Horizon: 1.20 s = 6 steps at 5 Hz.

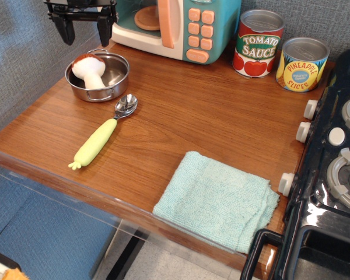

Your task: Pick up the mushroom and move it next to the silver pot

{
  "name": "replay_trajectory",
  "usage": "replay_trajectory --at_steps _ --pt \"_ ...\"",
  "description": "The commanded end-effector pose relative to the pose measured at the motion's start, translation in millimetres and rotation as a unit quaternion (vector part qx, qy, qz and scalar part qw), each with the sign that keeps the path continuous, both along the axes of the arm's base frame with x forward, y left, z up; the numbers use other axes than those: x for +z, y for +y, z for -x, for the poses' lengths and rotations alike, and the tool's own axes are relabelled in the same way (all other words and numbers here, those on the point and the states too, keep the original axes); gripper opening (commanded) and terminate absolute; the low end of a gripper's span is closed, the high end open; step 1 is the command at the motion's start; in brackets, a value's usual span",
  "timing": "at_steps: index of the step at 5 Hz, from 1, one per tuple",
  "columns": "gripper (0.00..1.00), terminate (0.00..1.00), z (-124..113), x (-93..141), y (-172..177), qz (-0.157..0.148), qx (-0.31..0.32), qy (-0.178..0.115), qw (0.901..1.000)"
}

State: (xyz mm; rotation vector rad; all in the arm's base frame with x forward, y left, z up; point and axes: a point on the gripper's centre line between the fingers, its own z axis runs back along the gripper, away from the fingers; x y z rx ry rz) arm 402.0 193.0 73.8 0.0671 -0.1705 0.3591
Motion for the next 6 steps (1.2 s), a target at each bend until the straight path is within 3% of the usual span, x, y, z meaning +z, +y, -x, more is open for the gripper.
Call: replay_trajectory --at_steps 1,2,3,5,6 --pt "1.00 0.00 22.7 -10.3 -2.4 -0.022 -0.016 0.030 0.9992" --pt "1.00 0.00 30.5 -24.1 -3.7 -0.025 -0.016 0.051 0.9983" --pt "0.00 0.00 29.6 -23.9 -4.3 -0.019 -0.013 0.045 0.9987" --pt "0.00 0.00 25.8 -10.2 -4.9 -0.016 -0.008 0.024 0.9996" --pt "0.00 0.00 16.2 37.4 -13.2 0.005 0.002 -0.052 0.9986"
